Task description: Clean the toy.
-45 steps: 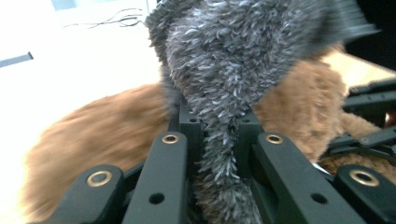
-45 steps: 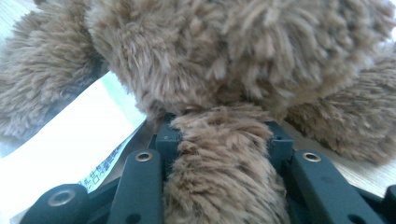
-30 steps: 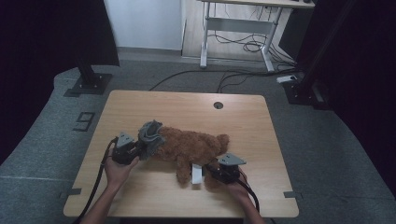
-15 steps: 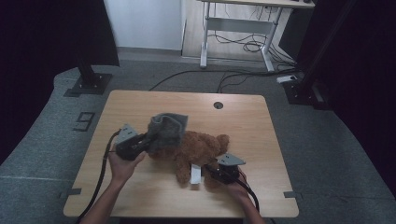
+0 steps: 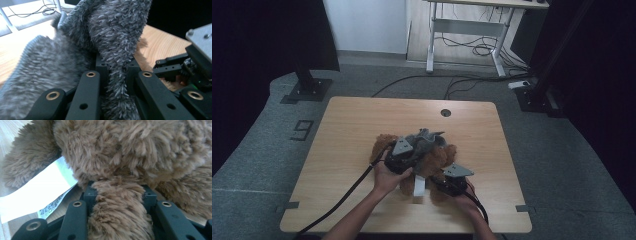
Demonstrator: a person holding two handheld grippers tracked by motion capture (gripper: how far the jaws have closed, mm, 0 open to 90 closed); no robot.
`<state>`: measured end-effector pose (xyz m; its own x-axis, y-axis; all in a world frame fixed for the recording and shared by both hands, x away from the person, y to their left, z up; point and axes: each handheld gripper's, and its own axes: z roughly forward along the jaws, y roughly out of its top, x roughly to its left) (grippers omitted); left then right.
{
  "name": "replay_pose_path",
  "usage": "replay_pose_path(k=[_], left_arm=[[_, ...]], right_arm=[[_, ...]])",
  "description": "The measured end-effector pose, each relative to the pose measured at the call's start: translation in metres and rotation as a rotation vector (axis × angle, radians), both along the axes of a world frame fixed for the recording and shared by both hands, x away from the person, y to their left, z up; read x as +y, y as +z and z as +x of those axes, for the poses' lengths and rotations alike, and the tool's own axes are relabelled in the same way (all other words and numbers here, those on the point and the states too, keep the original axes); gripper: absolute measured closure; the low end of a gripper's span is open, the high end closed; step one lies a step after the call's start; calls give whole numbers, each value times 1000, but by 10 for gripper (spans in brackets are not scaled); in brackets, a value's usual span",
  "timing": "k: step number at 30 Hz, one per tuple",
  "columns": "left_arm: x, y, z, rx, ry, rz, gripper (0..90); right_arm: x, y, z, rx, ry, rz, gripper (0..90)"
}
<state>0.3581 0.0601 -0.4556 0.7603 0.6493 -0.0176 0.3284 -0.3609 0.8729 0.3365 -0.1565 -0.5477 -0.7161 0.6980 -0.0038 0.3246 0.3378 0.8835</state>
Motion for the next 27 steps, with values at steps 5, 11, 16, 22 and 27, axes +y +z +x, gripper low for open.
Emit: replay_pose_path(k=[5, 11, 16, 22, 27], left_arm=[[-2, -2, 0, -14, 13, 32, 790], [2, -1, 3, -2, 17, 32, 791], [-6, 5, -6, 7, -72, -81, 791], [-45, 10, -14, 17, -134, -92, 791], [-49, -8, 12, 114, -81, -36, 790]], right_arm=[[0, 0, 0, 5, 0, -2, 610], [-1, 0, 0, 6, -3, -2, 610], [-1, -1, 0, 11, -2, -1, 610], [0, -1, 0, 10, 1, -3, 611], [0, -1, -3, 4, -3, -19, 613]])
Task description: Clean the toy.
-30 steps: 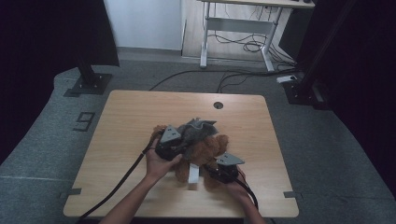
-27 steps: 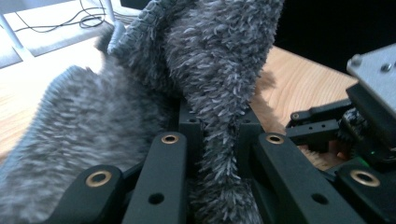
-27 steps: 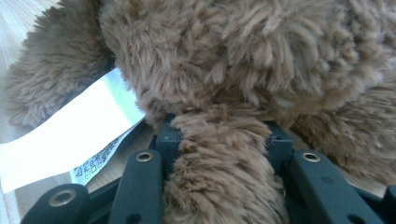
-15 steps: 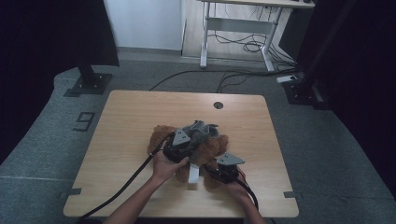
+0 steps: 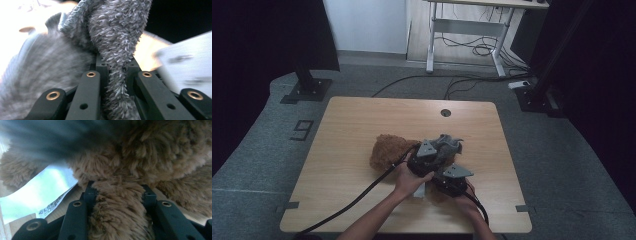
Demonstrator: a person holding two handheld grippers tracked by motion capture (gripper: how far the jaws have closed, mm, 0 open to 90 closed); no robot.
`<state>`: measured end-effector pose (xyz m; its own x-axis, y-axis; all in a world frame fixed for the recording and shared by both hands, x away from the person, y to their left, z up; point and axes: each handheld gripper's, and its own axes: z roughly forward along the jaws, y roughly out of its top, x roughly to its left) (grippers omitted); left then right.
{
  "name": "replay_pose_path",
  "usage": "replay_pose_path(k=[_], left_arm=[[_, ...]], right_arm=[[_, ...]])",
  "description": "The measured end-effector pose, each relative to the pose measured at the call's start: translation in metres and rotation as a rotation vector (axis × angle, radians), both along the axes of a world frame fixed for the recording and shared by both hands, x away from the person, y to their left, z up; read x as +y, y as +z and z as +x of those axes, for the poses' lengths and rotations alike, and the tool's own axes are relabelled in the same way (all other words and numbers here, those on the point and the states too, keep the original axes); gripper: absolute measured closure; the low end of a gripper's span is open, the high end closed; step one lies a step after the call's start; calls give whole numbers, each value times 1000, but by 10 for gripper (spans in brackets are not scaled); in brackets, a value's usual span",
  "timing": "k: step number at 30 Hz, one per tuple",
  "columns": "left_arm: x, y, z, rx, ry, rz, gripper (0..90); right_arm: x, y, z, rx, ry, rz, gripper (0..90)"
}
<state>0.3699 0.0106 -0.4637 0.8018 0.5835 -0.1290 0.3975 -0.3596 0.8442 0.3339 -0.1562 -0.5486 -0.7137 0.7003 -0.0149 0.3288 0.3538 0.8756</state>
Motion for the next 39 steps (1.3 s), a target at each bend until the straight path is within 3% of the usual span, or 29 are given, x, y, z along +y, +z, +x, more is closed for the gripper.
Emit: replay_pose_path(k=[2, 5, 9, 13, 15, 20, 23, 25, 28, 31, 34, 36, 39], left_arm=[[7, 1, 2, -1, 12, 5, 791], [20, 15, -3, -76, 55, 38, 791], [56, 27, 8, -79, 138, 46, 790], [103, 28, 20, -45, 227, 29, 789], [122, 23, 23, -11, 238, 12, 788], [143, 7, 15, 17, 239, -40, 788], [148, -1, 7, 21, 234, -59, 789], [150, -6, 2, 19, 235, -64, 789], [156, -14, -5, 38, 222, -87, 790], [156, -18, -11, 30, 217, -96, 791], [152, -19, -16, 22, 205, -90, 793], [151, -19, -18, 18, 202, -87, 793], [152, -20, -21, 23, 198, -93, 793]], right_arm=[[0, 0, -1, -6, -1, -17, 614], [0, 0, -2, -11, 1, -23, 616], [-4, 0, -5, -13, 8, -43, 618], [-9, -1, -9, -18, 15, -59, 618], [-11, -1, -10, -13, 15, -58, 617], [-10, -1, -12, -16, 11, -63, 608], [-9, -1, -13, -20, -1, -64, 539], [-11, 0, -13, -4, 4, -36, 451], [-21, 5, -11, 30, 14, 47, 310], [-31, 17, -10, 60, 3, 168, 245], [-32, 29, -7, 87, -5, 249, 185], [-28, 35, -4, 102, -12, 279, 152], [-16, 38, 6, 145, -10, 247, 120]])
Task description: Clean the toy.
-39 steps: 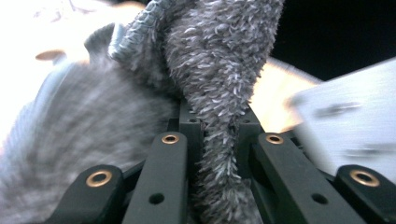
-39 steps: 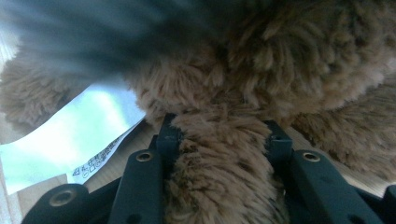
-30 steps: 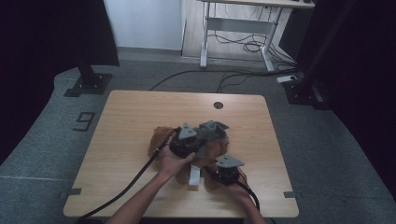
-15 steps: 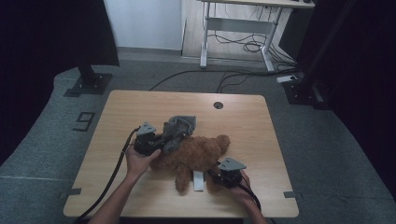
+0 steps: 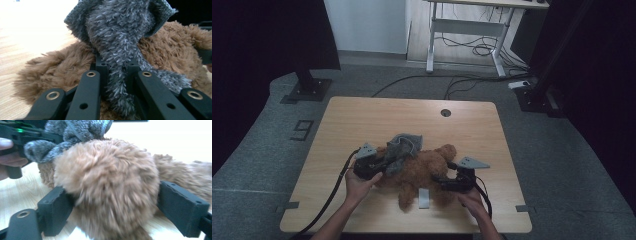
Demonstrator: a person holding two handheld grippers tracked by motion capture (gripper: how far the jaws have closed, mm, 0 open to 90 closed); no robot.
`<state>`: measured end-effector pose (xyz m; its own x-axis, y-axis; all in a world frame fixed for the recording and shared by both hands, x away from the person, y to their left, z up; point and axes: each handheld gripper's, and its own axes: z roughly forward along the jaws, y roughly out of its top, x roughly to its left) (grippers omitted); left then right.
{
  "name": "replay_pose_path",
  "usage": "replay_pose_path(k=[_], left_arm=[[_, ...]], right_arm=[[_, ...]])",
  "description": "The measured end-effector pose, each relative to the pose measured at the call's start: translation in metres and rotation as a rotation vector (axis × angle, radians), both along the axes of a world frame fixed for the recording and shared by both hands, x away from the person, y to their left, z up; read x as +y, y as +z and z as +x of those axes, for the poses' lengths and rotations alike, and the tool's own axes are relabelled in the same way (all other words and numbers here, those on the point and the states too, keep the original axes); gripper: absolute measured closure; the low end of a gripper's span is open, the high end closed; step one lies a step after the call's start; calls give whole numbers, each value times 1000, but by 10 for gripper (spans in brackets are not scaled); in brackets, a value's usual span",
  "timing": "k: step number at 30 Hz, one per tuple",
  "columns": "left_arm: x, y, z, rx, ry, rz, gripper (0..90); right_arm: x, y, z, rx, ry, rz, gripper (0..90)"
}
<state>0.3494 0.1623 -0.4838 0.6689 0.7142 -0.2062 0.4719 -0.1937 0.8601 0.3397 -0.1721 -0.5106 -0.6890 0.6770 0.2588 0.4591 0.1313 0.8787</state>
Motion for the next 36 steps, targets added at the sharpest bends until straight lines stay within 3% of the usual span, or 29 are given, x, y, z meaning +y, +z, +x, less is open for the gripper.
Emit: replay_pose_path(k=[4, 7, 10, 12, 15, 21, 26, 29, 32, 36], left_arm=[[1, -1, -2, 1, -4, -2, 793], [2, -2, -3, 1, -6, -3, 793], [1, -2, -4, 1, -15, -9, 792], [0, -2, -5, -9, -18, -11, 792], [-1, -2, -7, -36, -15, -19, 790], [-7, 8, 7, -59, 0, -32, 787], [-18, 15, 30, -86, 33, -25, 786], [-20, 15, 38, -81, 41, -33, 786], [-20, 9, 34, -81, 29, -10, 785], [-16, 0, 18, -71, 1, -20, 784]], right_arm=[[16, -4, 15, 64, 36, -32, 77], [24, -5, 17, 43, 45, -80, 161], [25, -6, 15, 29, 45, -104, 308], [25, -6, 12, -6, 54, -130, 424], [25, -7, 8, -51, 53, -139, 494], [25, -5, 11, -114, -24, -124, 547], [27, 4, 27, -225, -116, -153, 562], [27, 6, 35, -299, -140, -159, 560], [26, 1, 34, -320, -106, -155, 550], [25, -9, 18, -374, -50, -186, 546]])
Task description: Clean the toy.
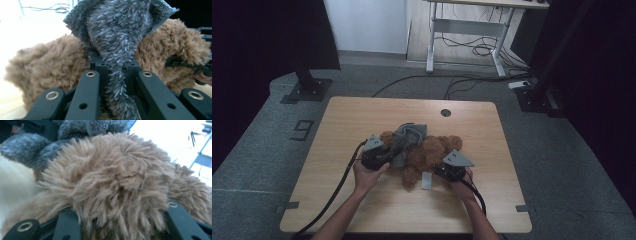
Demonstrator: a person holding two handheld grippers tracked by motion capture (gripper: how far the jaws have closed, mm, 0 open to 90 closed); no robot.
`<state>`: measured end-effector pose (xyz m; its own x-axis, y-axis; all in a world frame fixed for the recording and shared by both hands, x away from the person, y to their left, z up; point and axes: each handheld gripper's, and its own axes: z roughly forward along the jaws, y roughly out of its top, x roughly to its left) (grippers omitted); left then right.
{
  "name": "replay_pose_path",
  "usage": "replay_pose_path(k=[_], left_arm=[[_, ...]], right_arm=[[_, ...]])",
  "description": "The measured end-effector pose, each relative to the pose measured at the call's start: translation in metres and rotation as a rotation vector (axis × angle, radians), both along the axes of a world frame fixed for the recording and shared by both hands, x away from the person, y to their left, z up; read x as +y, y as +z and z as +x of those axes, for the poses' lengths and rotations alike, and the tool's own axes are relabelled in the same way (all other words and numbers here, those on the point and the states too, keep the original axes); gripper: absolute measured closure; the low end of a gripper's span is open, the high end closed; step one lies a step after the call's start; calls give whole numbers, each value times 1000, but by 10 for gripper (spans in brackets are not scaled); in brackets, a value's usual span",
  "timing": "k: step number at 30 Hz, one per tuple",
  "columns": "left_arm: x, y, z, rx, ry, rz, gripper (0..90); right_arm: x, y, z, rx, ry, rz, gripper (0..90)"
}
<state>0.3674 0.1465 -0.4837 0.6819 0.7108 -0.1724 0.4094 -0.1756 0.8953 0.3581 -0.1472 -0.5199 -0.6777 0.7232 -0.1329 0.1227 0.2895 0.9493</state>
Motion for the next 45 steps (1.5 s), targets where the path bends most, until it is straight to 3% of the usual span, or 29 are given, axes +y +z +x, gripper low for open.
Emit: replay_pose_path(k=[3, 5, 7, 12, 16, 18, 22, 24, 29, 36, 39, 45], left_arm=[[4, 3, -12, -2, -22, -16, 782], [3, 12, -17, -18, -34, -32, 781], [0, 23, -18, -33, -44, -37, 780], [-30, 42, -12, -49, -92, -34, 780], [-66, 37, -2, -9, -140, 18, 779], [-81, 27, 4, 32, -144, 54, 780], [-83, 19, 9, 65, -138, 81, 783], [-81, 20, 7, 55, -130, 105, 784], [-61, 23, -1, 25, -94, 139, 785], [7, 16, -12, 15, -9, 74, 788], [28, 17, -18, -10, 46, 85, 788], [58, 10, -17, 10, 124, 82, 787]], right_arm=[[2, -14, -16, -16, 39, -41, 555], [4, -19, -26, -20, 52, -38, 557], [8, -20, -33, -47, 58, -67, 558], [14, -23, -44, -71, 76, -116, 558], [11, -25, -46, -67, 79, -108, 556], [10, -26, -46, -56, 79, -99, 553], [4, -28, -44, -25, 86, -73, 547], [4, -28, -44, -22, 88, -68, 547], [5, -29, -47, -20, 79, -82, 548], [4, -30, -49, -20, 77, -85, 548], [5, -29, -50, -19, 71, -87, 549], [5, -29, -50, -19, 70, -84, 549]])
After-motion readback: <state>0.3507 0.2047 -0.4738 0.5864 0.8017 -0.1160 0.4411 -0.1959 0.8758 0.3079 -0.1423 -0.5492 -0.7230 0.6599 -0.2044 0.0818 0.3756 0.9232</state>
